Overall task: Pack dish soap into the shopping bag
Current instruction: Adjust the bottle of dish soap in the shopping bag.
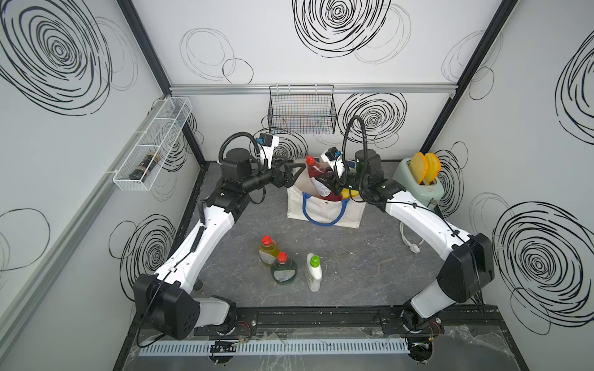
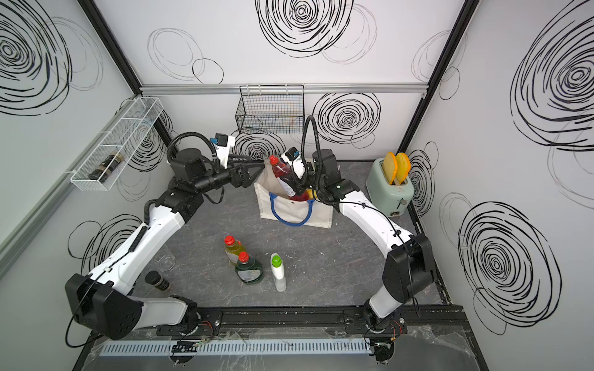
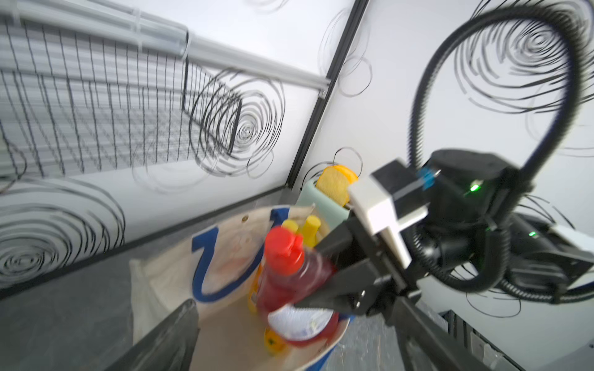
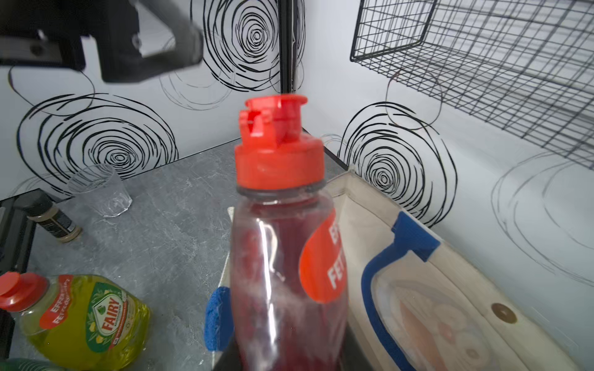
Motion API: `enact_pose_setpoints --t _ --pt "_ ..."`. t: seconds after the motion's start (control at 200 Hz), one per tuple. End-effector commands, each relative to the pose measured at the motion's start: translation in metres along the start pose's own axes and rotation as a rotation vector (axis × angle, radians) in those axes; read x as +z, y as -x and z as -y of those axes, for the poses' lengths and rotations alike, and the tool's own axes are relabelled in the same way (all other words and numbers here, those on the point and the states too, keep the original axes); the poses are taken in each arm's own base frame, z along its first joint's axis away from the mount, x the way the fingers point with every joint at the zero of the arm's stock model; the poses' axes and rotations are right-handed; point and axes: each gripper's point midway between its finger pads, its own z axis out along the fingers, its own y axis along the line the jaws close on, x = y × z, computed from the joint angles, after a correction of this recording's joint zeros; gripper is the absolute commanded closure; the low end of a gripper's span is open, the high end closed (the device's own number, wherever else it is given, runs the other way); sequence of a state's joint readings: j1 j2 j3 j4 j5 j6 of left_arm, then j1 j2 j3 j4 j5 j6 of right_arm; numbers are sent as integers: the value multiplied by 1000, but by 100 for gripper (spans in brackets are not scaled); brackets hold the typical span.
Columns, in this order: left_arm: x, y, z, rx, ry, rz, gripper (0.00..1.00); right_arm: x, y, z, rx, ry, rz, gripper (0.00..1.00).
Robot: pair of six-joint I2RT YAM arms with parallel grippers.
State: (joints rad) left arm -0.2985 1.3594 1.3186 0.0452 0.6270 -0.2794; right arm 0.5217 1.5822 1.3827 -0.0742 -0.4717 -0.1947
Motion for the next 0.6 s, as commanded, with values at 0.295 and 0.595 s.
enact_pose_setpoints --t 0.295,0.595 --pt "38 1 3 56 41 15 1 -44 78 -25 -136 53 272 100" --pt "46 0 -6 -29 14 62 14 -51 74 -33 -152 68 287 100"
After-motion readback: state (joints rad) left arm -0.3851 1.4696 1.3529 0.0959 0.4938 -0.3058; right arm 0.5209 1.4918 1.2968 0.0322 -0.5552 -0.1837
